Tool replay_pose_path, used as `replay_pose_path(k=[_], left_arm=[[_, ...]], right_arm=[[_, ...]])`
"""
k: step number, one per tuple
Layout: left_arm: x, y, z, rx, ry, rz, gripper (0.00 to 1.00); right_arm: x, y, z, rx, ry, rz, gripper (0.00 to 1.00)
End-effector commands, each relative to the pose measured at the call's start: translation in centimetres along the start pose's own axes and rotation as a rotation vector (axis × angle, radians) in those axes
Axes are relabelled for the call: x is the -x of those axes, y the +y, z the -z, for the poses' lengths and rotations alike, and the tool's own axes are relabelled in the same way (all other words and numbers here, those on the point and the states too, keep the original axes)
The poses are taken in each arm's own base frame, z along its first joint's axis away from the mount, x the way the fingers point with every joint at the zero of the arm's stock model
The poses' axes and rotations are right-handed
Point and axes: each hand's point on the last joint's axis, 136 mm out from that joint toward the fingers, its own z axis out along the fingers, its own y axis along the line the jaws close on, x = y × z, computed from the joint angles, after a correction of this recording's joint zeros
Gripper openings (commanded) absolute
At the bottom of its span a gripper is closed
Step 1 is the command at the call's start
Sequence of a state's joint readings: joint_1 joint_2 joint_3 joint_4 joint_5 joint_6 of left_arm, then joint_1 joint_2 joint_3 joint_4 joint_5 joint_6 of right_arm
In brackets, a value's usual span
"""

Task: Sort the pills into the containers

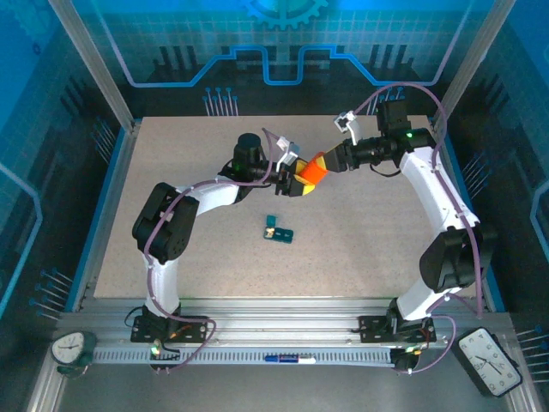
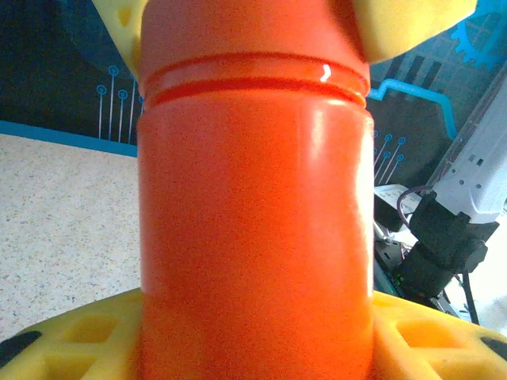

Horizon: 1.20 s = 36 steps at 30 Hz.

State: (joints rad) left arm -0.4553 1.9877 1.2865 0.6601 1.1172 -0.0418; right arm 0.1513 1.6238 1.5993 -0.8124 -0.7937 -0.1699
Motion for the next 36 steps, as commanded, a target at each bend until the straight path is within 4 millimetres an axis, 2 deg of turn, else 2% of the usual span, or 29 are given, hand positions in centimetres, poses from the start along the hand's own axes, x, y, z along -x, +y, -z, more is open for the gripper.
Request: replay_pose_path(k=[1, 6, 12, 16, 21, 24, 26, 29, 32, 36], left_arm=[[2.8, -2.0, 0.0, -0.046, -0.025, -0.111, 0.00], [3.1, -1.9, 0.0, -0.029, -0.032, -0.125, 0.00], [3.5, -1.6, 0.0, -0.012, -0.041, -0.147, 0.00], [3.4, -1.4, 0.0, -0.011, -0.039, -0.144, 0.00], [3.2, -1.3, -0.1, -0.012, -0.037, -0.139, 0.00], [3.2, -1.3, -0.1, -0.010, -0.036, -0.139, 0.00], [3.2, -1.3, -0.1, -0.011, -0.035, -0.136, 0.00], [2.9, -1.3, -0.1, -0.011, -0.030, -0.133, 0.00], [2.7, -1.3, 0.0, -0.012, -0.024, -0.129, 0.00], [2.4, -1.4, 0.0, -0.021, -0.015, -0.123, 0.00]], right_arm=[[-0.3, 0.5, -0.7, 0.033, 0.020, -0.010, 0.42], [-1.1, -0.4, -1.0, -0.018, 0.014, -0.076, 0.38], [-3.0, -2.5, -2.1, -0.121, 0.010, -0.345, 0.35], [-4.3, -2.4, -3.1, -0.176, -0.005, -0.475, 0.35], [-5.0, -2.5, -3.5, -0.221, 0.008, -0.527, 0.37], [-4.4, -2.6, -3.3, -0.224, -0.002, -0.523, 0.40], [-3.4, -2.6, -2.7, -0.221, -0.018, -0.507, 0.45], [-1.1, -2.2, -0.7, -0.207, -0.076, -0.453, 0.65], [1.5, -0.7, 1.6, -0.171, -0.151, -0.323, 0.78], [2.9, 0.3, 3.2, -0.153, -0.172, -0.161, 0.82]])
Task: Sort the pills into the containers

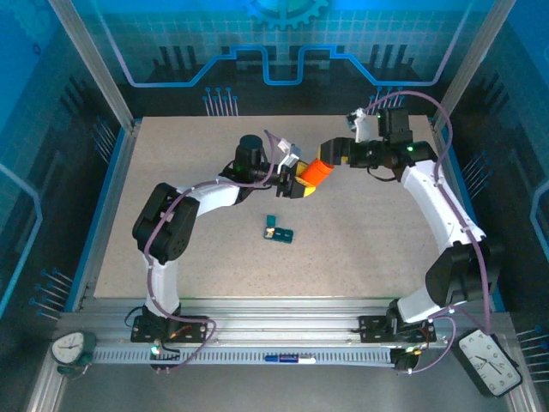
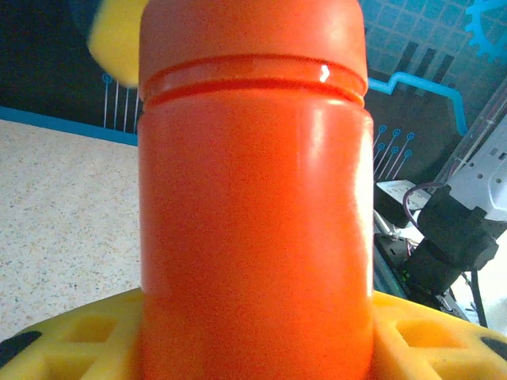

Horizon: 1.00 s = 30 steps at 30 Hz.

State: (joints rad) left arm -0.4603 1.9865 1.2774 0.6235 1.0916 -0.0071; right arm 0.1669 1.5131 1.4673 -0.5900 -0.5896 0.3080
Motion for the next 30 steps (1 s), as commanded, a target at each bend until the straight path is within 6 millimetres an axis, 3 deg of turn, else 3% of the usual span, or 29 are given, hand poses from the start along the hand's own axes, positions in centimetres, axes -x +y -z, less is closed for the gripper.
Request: replay_pose_path(k=[1, 9, 30], left_arm=[[3.1, -1.8, 0.2, -0.045, -0.028, -0.130, 0.00], [2.7, -2.4, 0.2, -0.066, -0.007, -0.112, 0.00], [3.1, -2.6, 0.2, -0.076, -0.003, -0.108, 0.00]], right_arm=[[1.6, 2.4, 2.6, 0.063, -0.047, 0.194, 0.82], [0.8, 1.5, 2.1, 0.093, 0.010, 0.389, 0.82], [-2.2, 1.2, -0.7, 0.152, 0.146, 0.386, 0.76]])
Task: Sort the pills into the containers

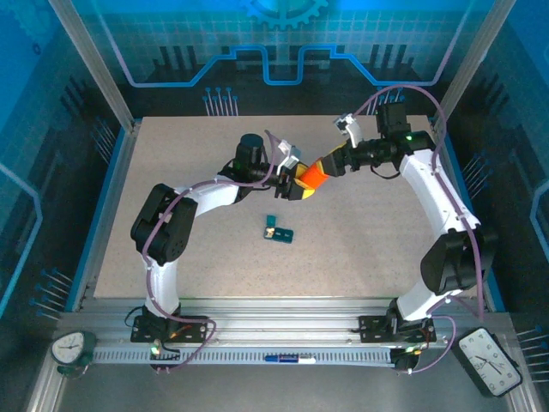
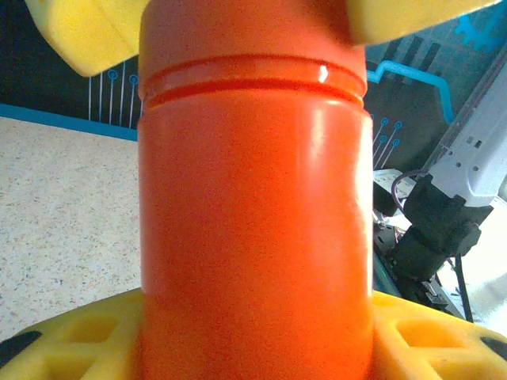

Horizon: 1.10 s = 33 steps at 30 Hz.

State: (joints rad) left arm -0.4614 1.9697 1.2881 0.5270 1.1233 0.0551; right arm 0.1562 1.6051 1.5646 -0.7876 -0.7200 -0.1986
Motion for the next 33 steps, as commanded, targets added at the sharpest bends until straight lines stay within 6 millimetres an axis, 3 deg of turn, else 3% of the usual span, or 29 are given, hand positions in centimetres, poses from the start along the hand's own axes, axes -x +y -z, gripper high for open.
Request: replay_pose_path(k=[1, 13, 19, 29, 33], left_arm=[[3.3, -1.8, 0.1, -0.043, -0.030, -0.112, 0.00], [3.3, -1.7, 0.1, -0.041, -0.033, -0.112, 0.00], [3.5, -1.3, 0.1, -0.014, -0.043, -0.121, 0.00], [3.4, -0.8, 0.0, 0.010, -0.044, -0.134, 0.00], [3.3, -0.8, 0.1, 0.012, -0.043, -0.135, 0.00]], right_arm=[[0.1, 0.6, -0.1, 0.027, 0.010, 0.018, 0.75], [-1.3, 0.4, -1.1, 0.045, 0.042, -0.034, 0.55], [-2.7, -1.2, -2.1, -0.043, 0.071, -0.182, 0.43], [-6.1, -1.3, -4.9, -0.147, 0.063, -0.530, 0.43], [-6.2, -1.4, -5.2, -0.149, 0.034, -0.589, 0.44]])
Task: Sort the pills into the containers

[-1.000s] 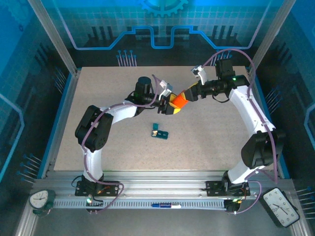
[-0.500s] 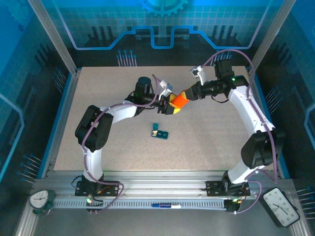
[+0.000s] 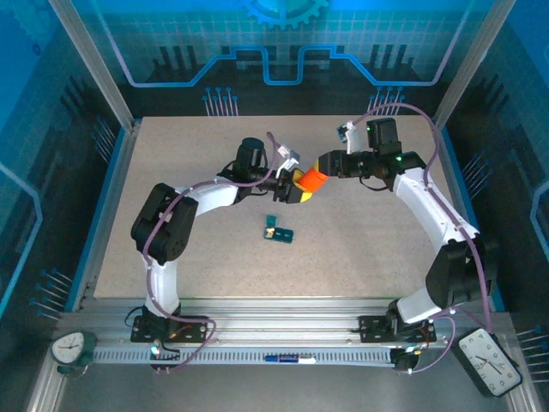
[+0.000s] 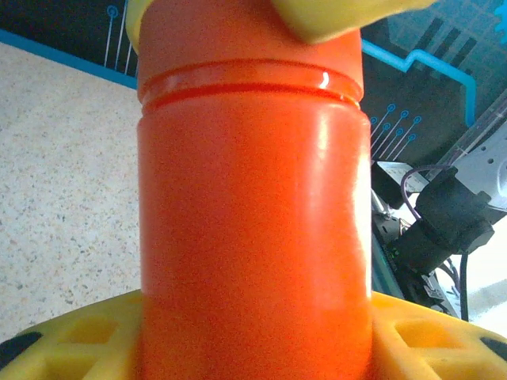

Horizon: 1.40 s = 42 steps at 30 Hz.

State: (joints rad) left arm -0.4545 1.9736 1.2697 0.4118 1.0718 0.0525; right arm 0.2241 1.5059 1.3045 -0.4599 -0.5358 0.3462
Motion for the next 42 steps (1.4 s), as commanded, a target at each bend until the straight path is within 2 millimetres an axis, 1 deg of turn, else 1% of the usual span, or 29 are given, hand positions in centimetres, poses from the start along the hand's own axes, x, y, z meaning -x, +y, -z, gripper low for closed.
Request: replay_pose_path(k=[1, 3, 5, 7, 10, 11, 13, 14, 16, 20, 23, 28, 37, 42], left_arm=[[5.6, -2.6, 0.1, -0.048, -0.096, -0.265, 0.00], [5.5, -2.6, 0.1, -0.046, -0.095, -0.264, 0.00], [5.5, -2.5, 0.1, -0.048, -0.094, -0.264, 0.00], [5.4, -2.5, 0.2, -0.048, -0.093, -0.263, 0.00], [5.3, -2.5, 0.1, -0.051, -0.092, -0.262, 0.00], [5.3, -2.5, 0.1, -0.054, -0.091, -0.261, 0.00], [5.3, -2.6, 0.1, -0.059, -0.091, -0.261, 0.00], [5.3, -2.6, 0.1, -0.063, -0.090, -0.259, 0.00], [5.3, -2.6, 0.1, -0.066, -0.090, -0.260, 0.00], [5.3, -2.7, 0.1, -0.076, -0.088, -0.256, 0.00], [5.3, -2.8, 0.1, -0.083, -0.086, -0.252, 0.00], [5.2, -2.9, 0.1, -0.089, -0.083, -0.246, 0.00], [5.1, -2.9, 0.1, -0.093, -0.080, -0.240, 0.00], [5.1, -2.9, 0.1, -0.093, -0.080, -0.239, 0.00]], right_arm=[[-4.3, -1.0, -2.4, -0.039, 0.128, -0.187, 0.44], [-3.5, -0.5, -2.0, -0.031, 0.116, -0.174, 0.47], [-2.3, -0.1, -1.3, -0.024, 0.099, -0.152, 0.53], [-0.5, 0.4, 0.1, -0.008, 0.060, -0.119, 0.61], [2.1, 1.9, 2.8, 0.046, -0.010, -0.021, 0.75], [2.6, 2.6, 3.4, 0.076, -0.022, 0.021, 0.78], [3.3, 3.5, 4.4, 0.133, -0.031, 0.093, 0.81], [3.3, 3.8, 4.7, 0.160, -0.028, 0.138, 0.81], [3.2, 3.9, 5.1, 0.182, -0.021, 0.208, 0.81], [2.6, 2.8, 5.0, 0.125, 0.009, 0.336, 0.81], [2.1, 2.2, 4.7, 0.105, 0.040, 0.386, 0.81], [1.7, 1.6, 4.4, 0.101, 0.071, 0.409, 0.81], [1.0, 2.1, 3.8, 0.157, 0.099, 0.399, 0.79], [0.5, 2.2, 3.2, 0.174, 0.127, 0.393, 0.79]])
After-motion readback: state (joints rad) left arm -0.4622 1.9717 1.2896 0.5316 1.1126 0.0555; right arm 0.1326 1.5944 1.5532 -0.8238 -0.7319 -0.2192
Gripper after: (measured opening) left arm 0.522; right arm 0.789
